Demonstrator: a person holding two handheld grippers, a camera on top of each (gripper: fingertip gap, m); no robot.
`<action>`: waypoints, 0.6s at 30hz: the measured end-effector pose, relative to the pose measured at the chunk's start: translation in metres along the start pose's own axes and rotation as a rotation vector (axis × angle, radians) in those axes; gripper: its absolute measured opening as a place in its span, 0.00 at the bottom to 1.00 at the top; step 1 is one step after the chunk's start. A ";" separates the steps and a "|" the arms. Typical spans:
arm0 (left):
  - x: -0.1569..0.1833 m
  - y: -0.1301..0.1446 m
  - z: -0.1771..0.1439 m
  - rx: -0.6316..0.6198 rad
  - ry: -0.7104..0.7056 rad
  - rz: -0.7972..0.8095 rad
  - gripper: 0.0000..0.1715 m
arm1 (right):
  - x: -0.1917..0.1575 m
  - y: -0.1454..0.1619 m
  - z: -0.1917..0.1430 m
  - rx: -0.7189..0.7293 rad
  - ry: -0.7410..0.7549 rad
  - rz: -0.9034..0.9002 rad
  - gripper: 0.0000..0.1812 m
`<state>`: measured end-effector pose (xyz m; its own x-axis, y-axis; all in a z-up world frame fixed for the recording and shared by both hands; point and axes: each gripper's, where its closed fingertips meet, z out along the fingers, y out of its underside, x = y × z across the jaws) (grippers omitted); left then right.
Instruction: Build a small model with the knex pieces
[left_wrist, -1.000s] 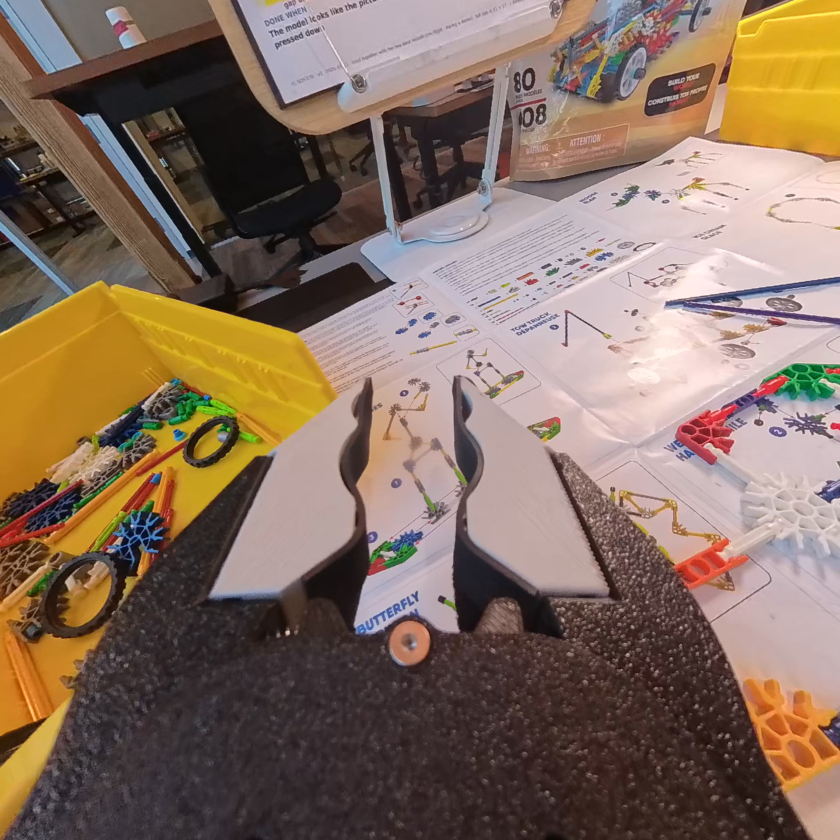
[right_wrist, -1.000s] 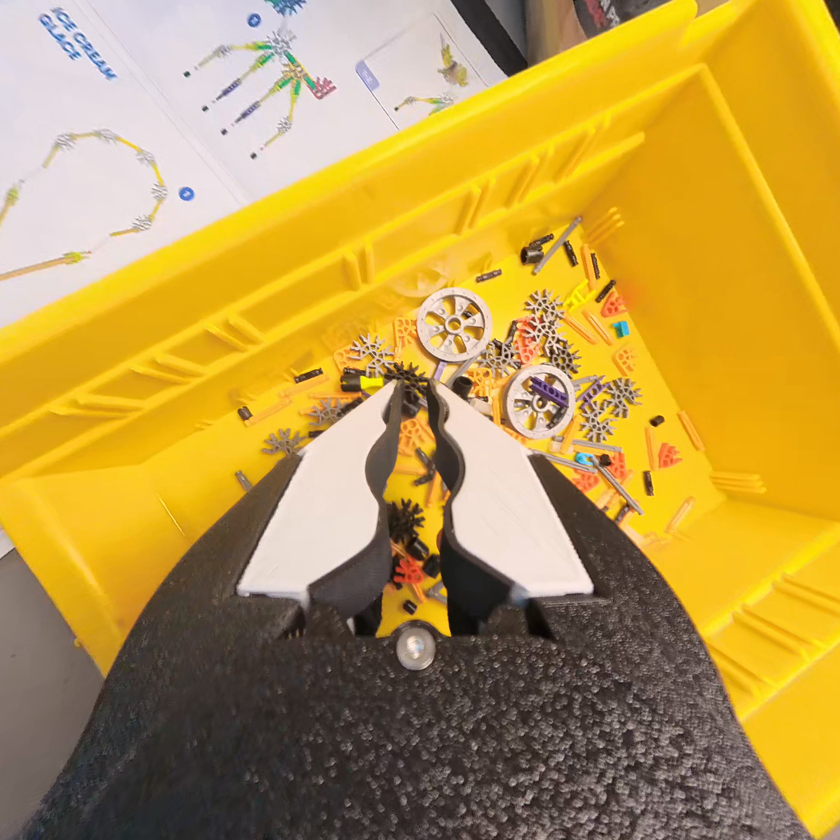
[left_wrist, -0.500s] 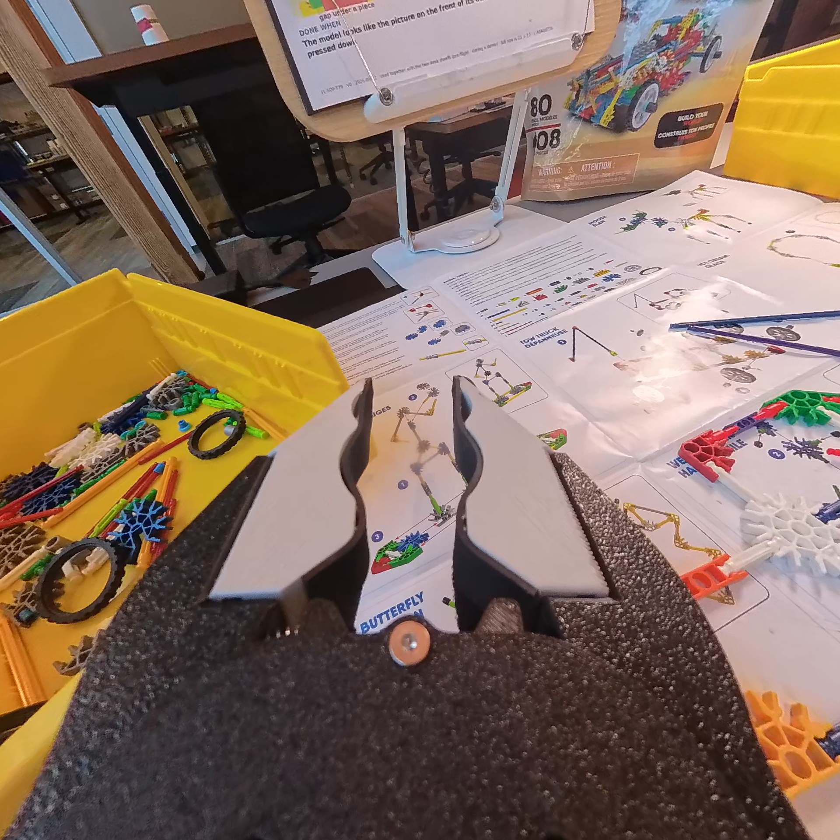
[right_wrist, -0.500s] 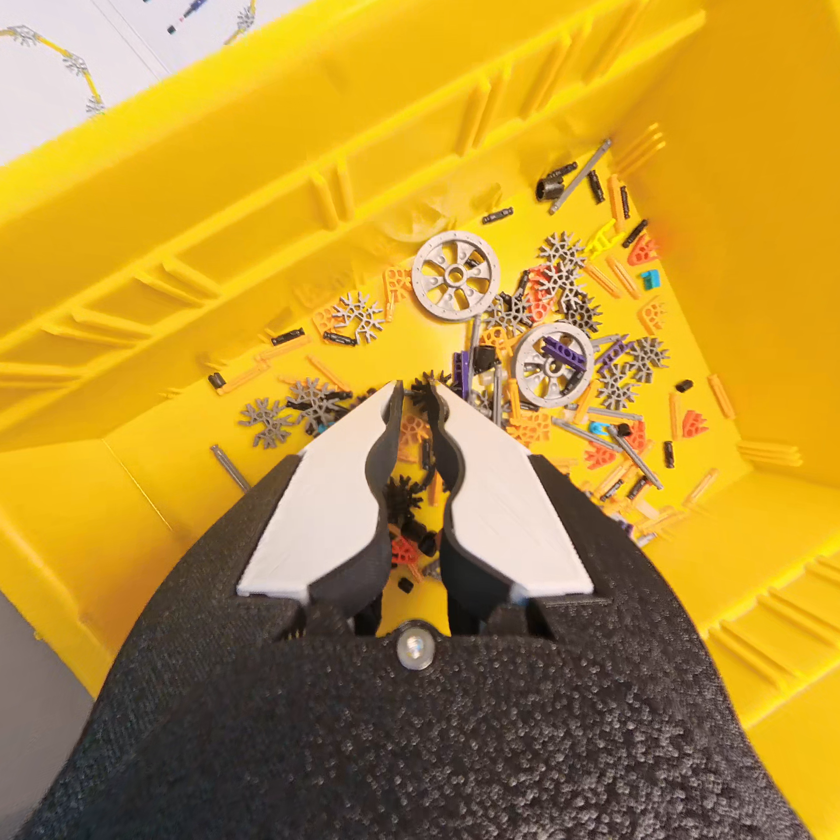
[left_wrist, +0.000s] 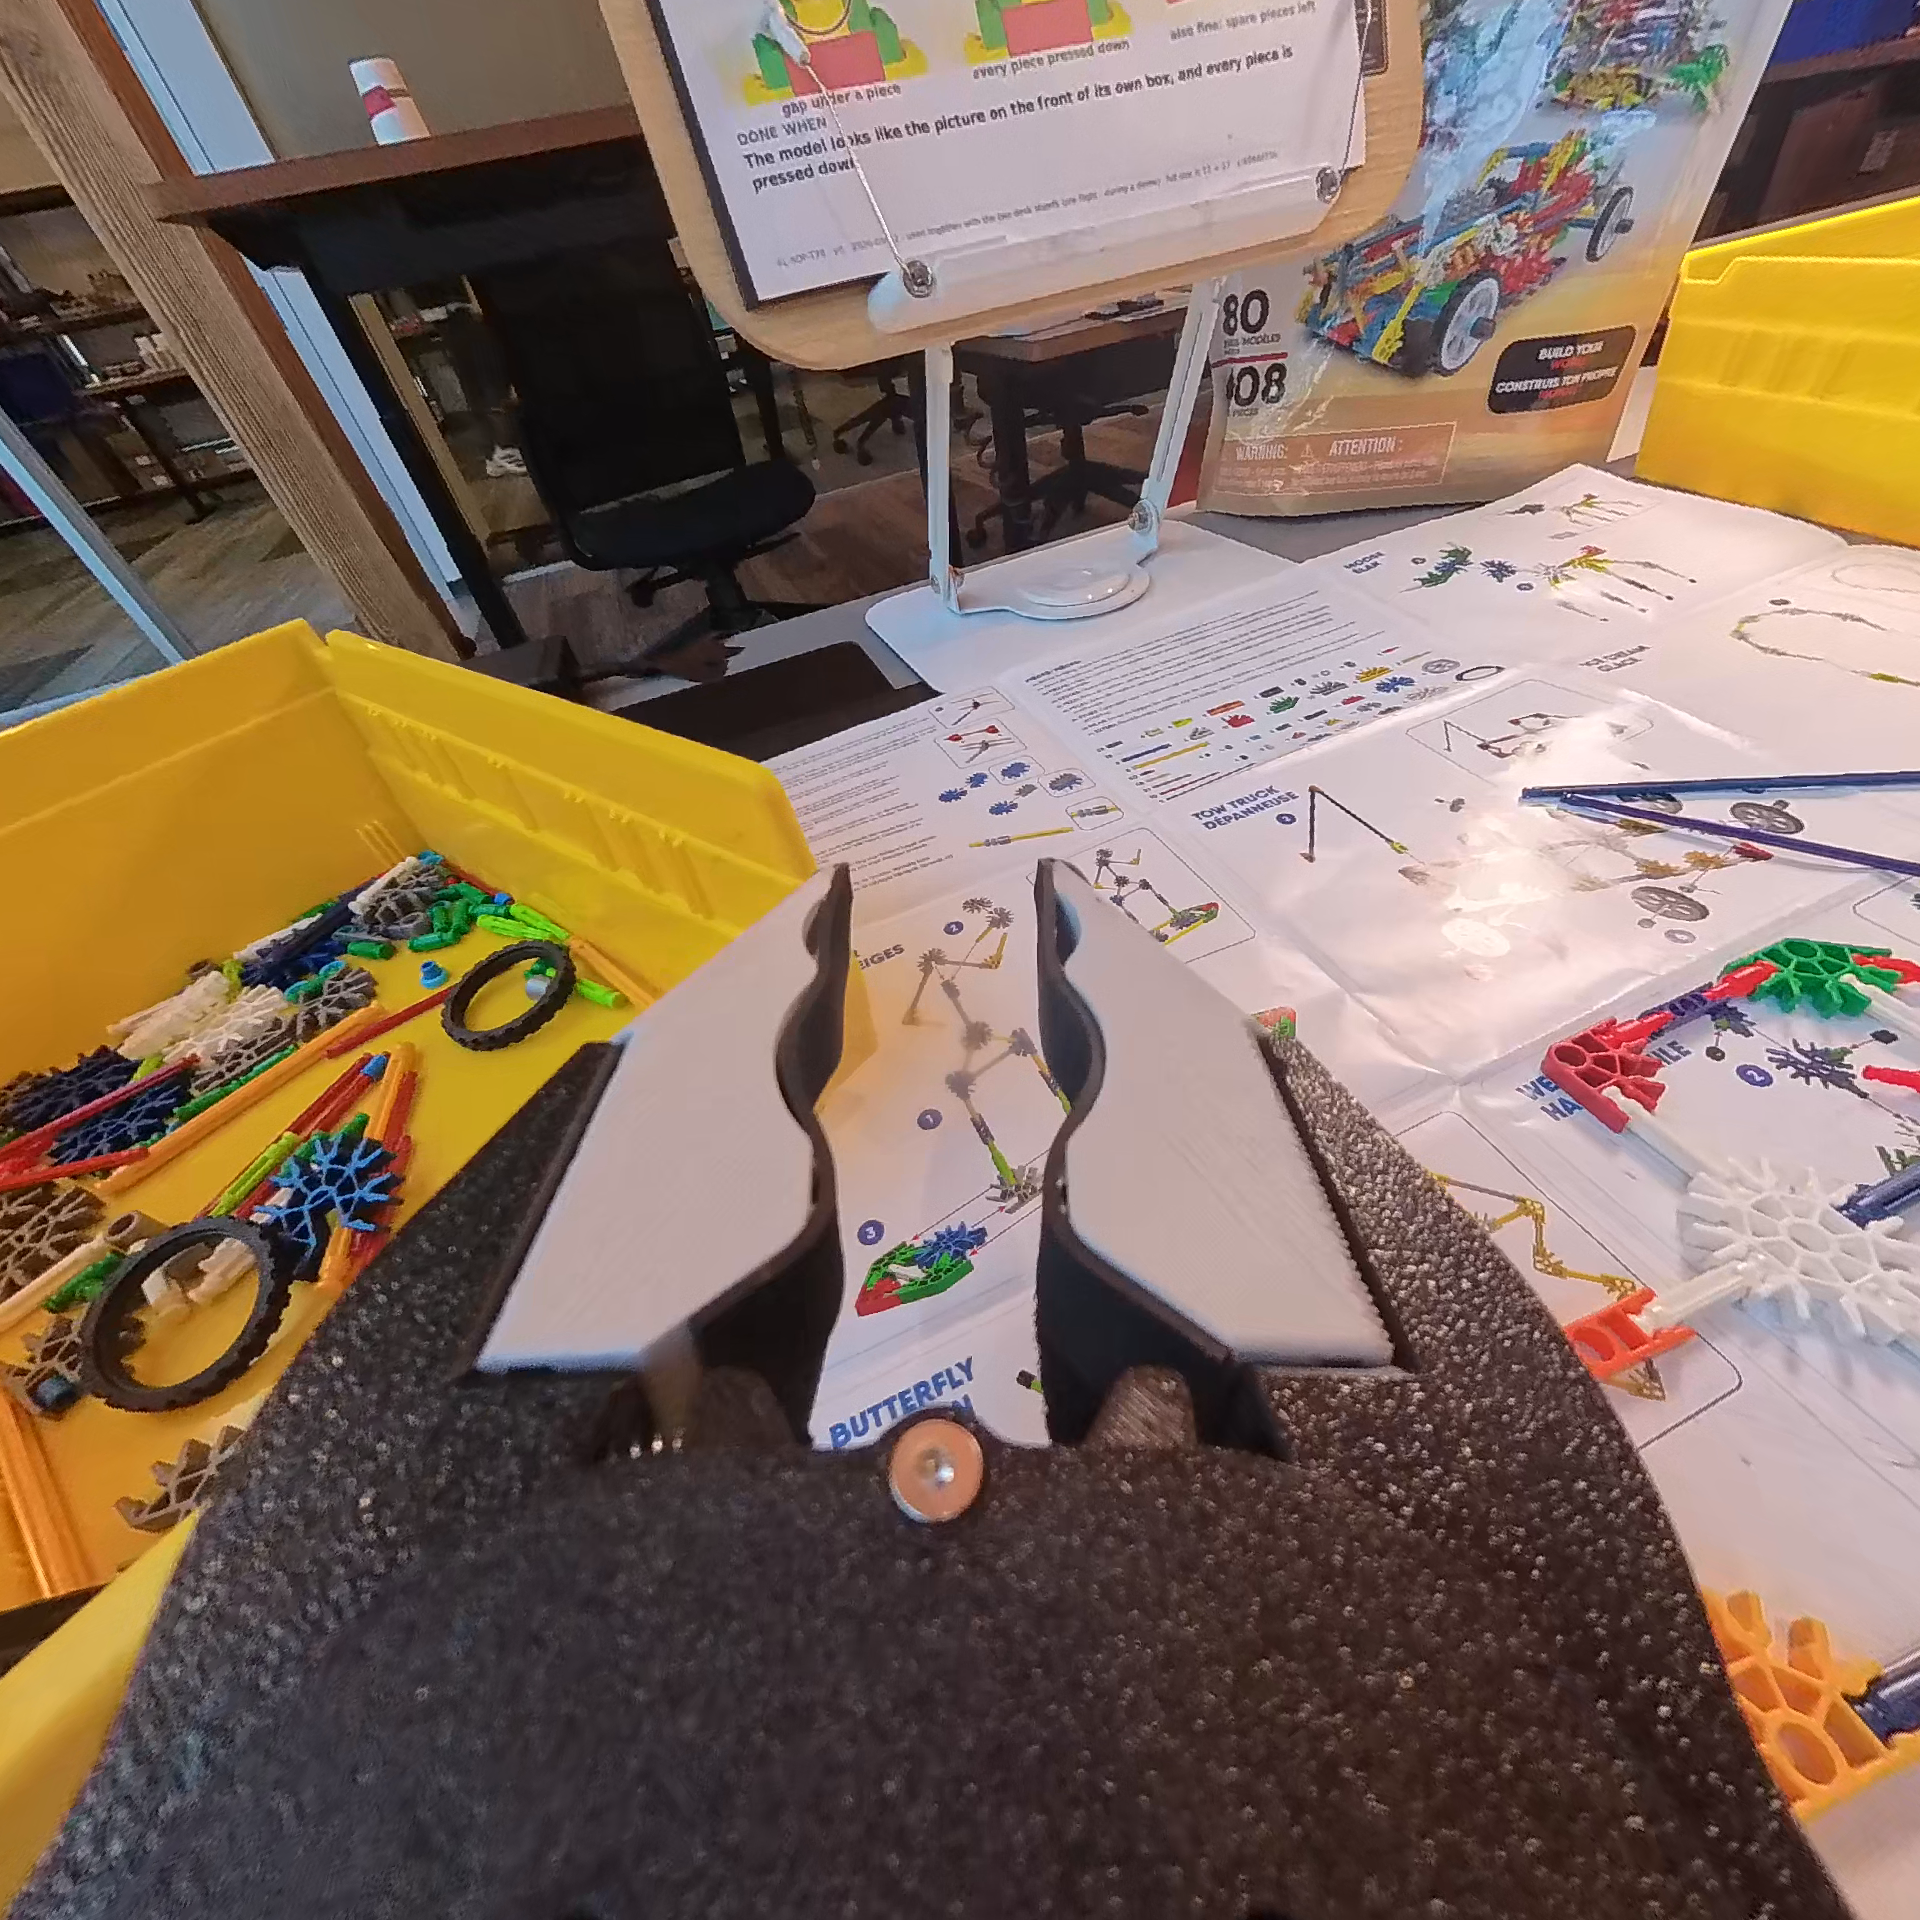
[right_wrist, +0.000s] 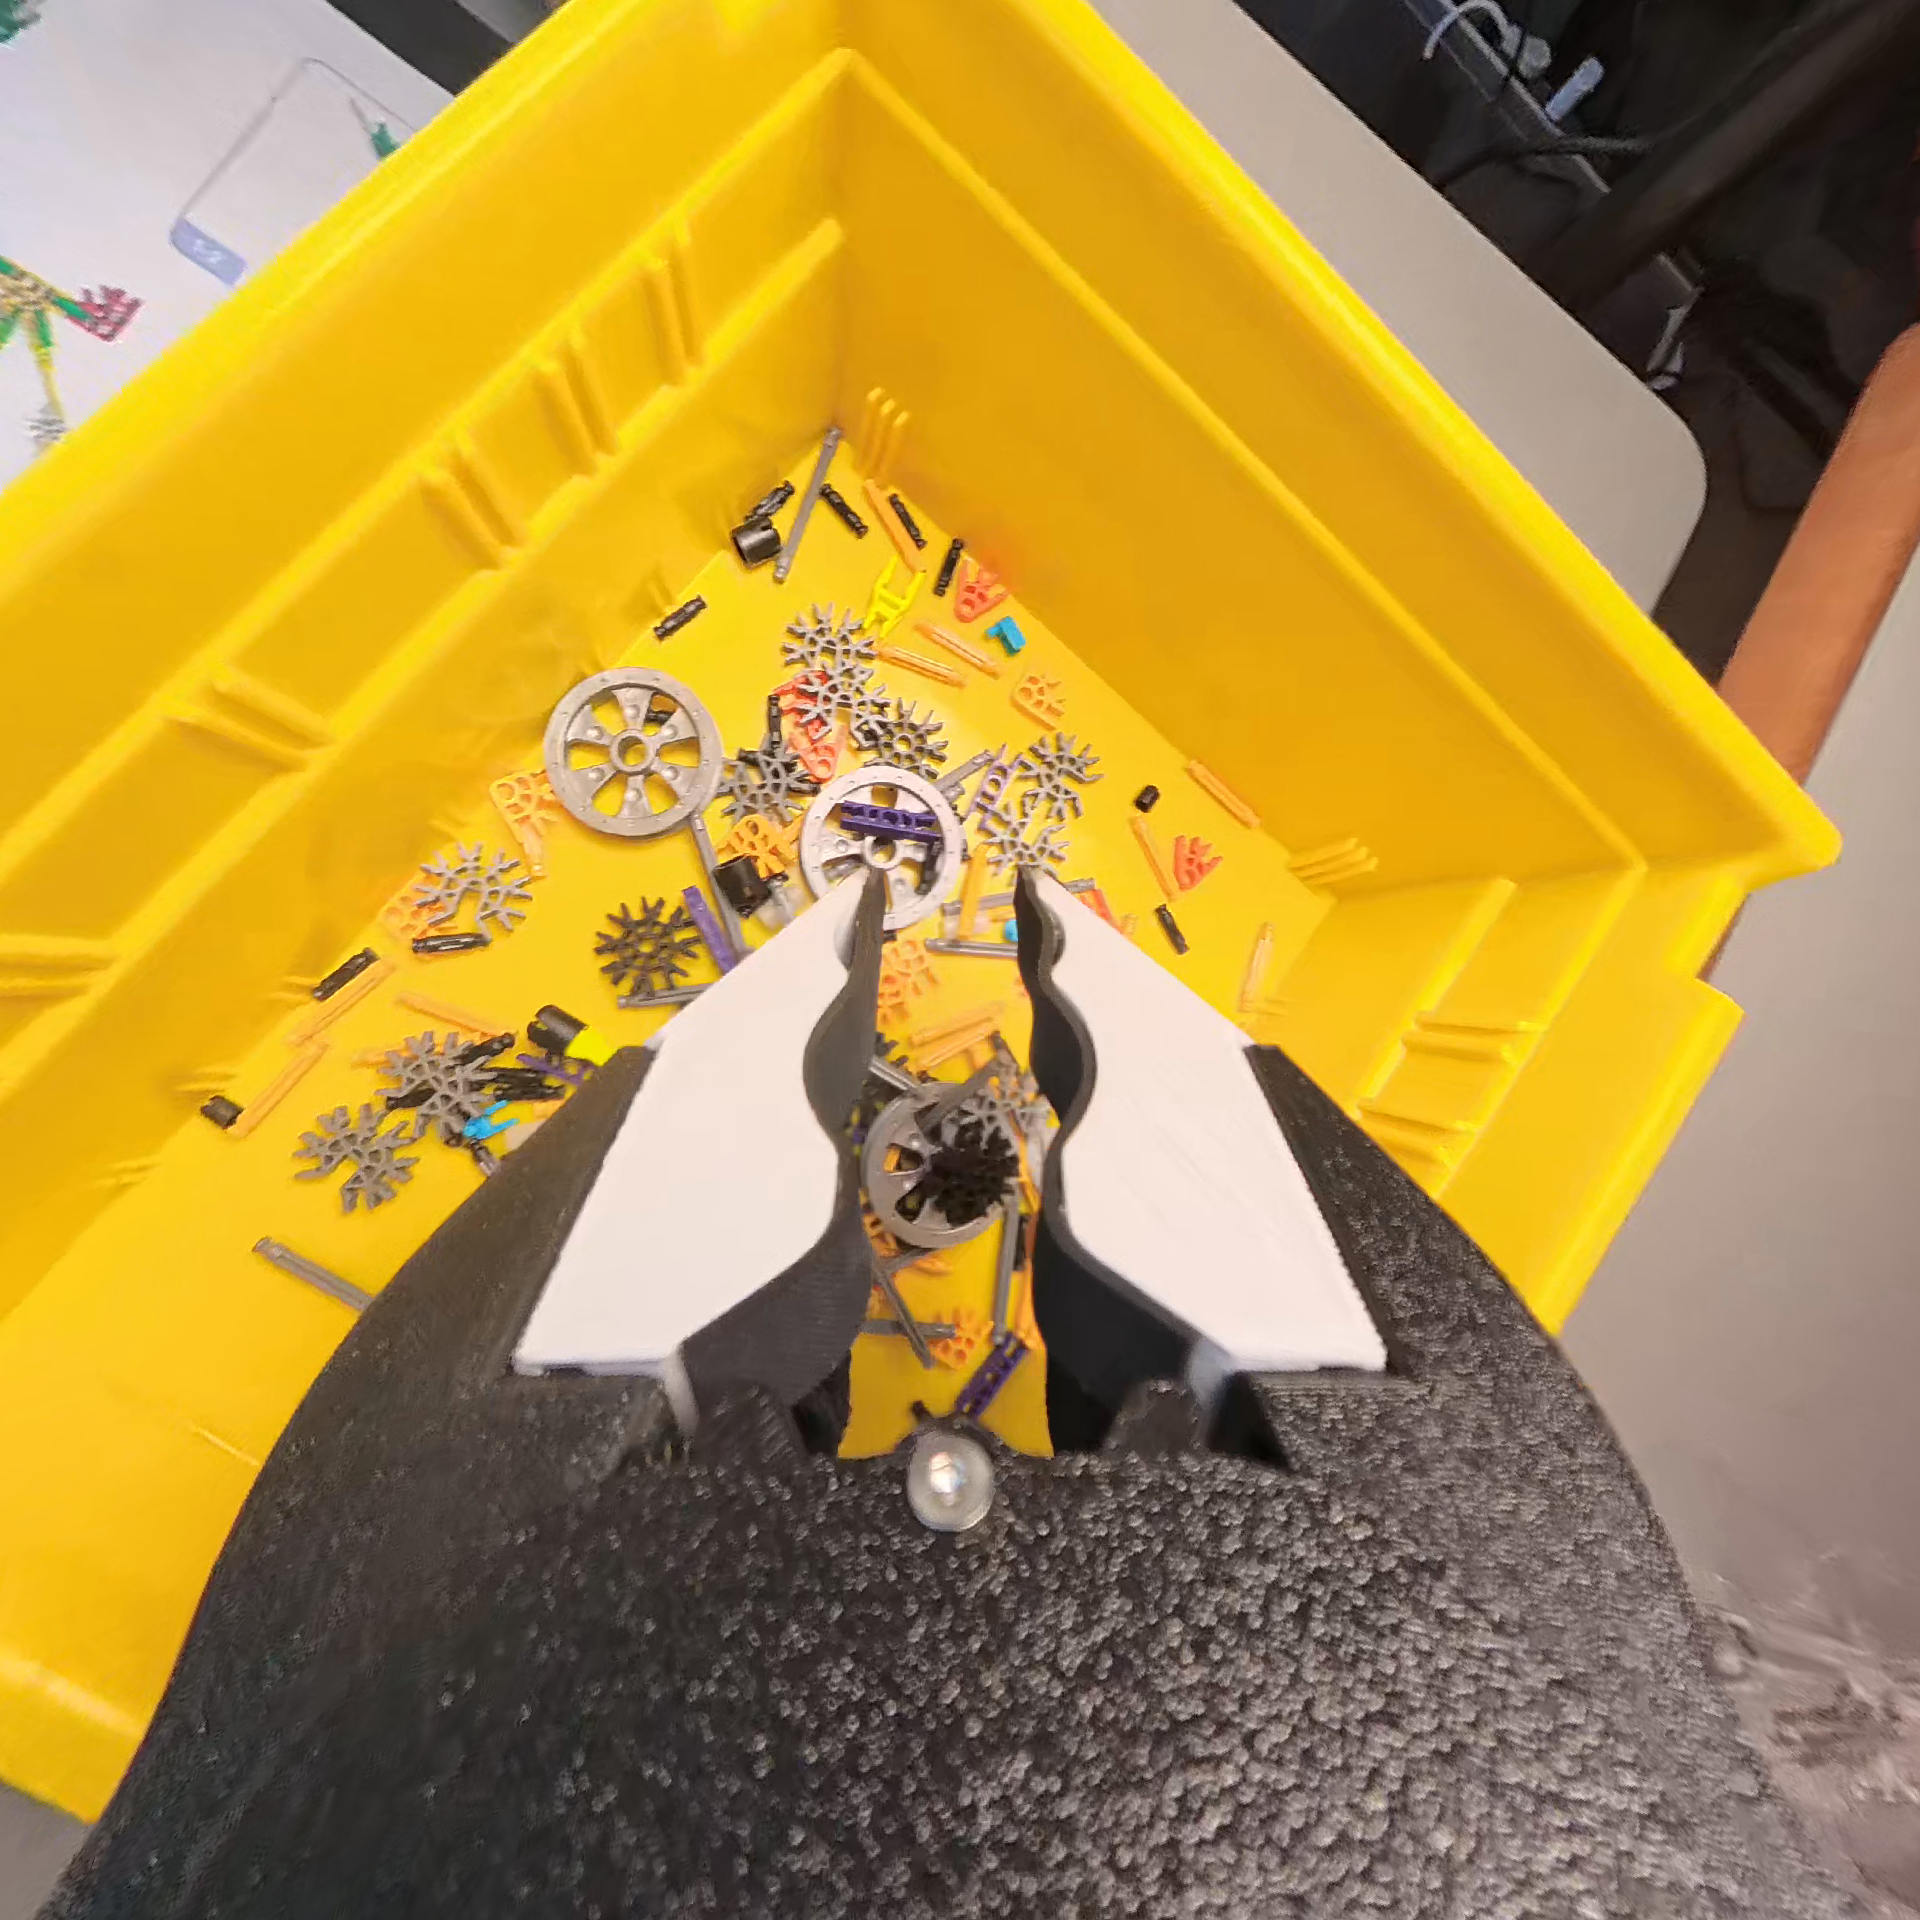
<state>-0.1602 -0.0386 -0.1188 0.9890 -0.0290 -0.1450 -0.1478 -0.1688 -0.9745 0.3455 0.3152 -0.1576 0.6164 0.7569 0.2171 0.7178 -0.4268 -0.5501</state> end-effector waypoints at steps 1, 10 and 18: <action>-0.001 -0.001 -0.001 0.004 0.000 -0.006 0.19 | 0.007 0.000 0.000 -0.011 0.031 -0.003 0.14; 0.002 -0.002 -0.009 -0.010 0.066 -0.051 0.21 | 0.035 0.017 -0.006 -0.206 0.093 -0.227 0.14; -0.014 -0.008 -0.026 -0.008 0.079 -0.044 0.22 | 0.027 0.049 -0.010 -0.422 -0.016 -0.624 0.14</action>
<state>-0.1734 -0.0627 -0.1043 0.9913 -0.0984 -0.0874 -0.1041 -0.1790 -0.9783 0.4001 0.3099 -0.1707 0.0519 0.9262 0.3734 0.9973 -0.0672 0.0280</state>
